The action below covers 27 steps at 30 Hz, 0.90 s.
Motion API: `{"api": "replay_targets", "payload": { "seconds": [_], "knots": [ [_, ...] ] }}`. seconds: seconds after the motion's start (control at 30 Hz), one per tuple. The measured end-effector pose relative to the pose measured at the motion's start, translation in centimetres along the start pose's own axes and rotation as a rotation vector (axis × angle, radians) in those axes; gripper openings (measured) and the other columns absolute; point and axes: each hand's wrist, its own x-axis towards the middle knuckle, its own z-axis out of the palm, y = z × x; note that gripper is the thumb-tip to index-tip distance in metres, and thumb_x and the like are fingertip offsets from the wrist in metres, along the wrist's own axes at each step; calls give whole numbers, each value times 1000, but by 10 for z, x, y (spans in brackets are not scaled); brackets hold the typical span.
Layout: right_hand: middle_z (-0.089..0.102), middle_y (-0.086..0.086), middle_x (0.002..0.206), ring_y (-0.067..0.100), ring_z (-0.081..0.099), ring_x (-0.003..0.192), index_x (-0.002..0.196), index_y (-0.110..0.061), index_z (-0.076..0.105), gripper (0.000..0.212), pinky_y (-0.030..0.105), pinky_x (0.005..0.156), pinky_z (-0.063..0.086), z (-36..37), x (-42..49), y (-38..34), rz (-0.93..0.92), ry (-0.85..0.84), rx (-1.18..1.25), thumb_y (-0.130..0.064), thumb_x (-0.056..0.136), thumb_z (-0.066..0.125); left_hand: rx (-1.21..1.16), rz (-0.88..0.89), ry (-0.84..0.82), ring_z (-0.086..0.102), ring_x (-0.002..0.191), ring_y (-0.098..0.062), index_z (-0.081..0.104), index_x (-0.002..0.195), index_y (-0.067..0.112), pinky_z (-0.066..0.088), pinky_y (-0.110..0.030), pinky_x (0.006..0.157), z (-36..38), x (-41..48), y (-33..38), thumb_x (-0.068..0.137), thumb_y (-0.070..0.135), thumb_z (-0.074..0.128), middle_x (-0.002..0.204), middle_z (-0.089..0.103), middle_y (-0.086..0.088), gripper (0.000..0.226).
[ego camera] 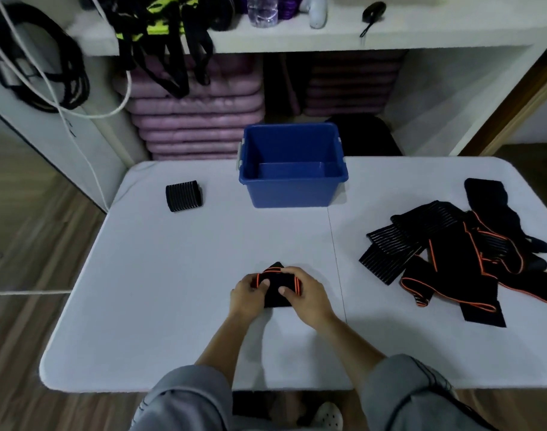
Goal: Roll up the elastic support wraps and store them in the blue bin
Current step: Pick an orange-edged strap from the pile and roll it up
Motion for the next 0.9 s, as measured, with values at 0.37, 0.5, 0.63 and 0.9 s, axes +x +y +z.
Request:
{"api": "replay_targets", "payload": {
  "seconds": [0.37,0.5,0.63,0.9],
  "knots": [
    [62,-17,117,9,57,108,112,-48,50,38,38,95,49,87,92,-102,-144,-74,41,-44,75,56,-150,110,181,63,91,-21,62,107,15,49,-33,84,-131,59,12,92,22,55,97,67,-4,18],
    [63,-14,117,10,58,108,114,-44,50,38,36,97,47,141,125,-135,-160,-132,23,-34,78,58,-152,77,244,62,91,-21,63,105,14,50,-37,85,-186,92,-4,92,21,55,95,67,-4,17],
    [64,-13,117,9,58,109,116,-41,50,36,34,97,47,187,149,-152,-136,-179,-8,-24,84,52,-127,61,281,63,89,-22,62,102,16,51,-38,83,-220,121,-22,92,19,54,94,67,-4,13],
    [58,-3,123,11,52,116,116,-33,64,37,31,102,42,240,193,-176,-205,-39,8,-32,86,41,-92,134,372,63,88,-13,54,119,23,47,-27,77,-266,169,-30,90,18,58,99,63,4,30]
  ]
}}
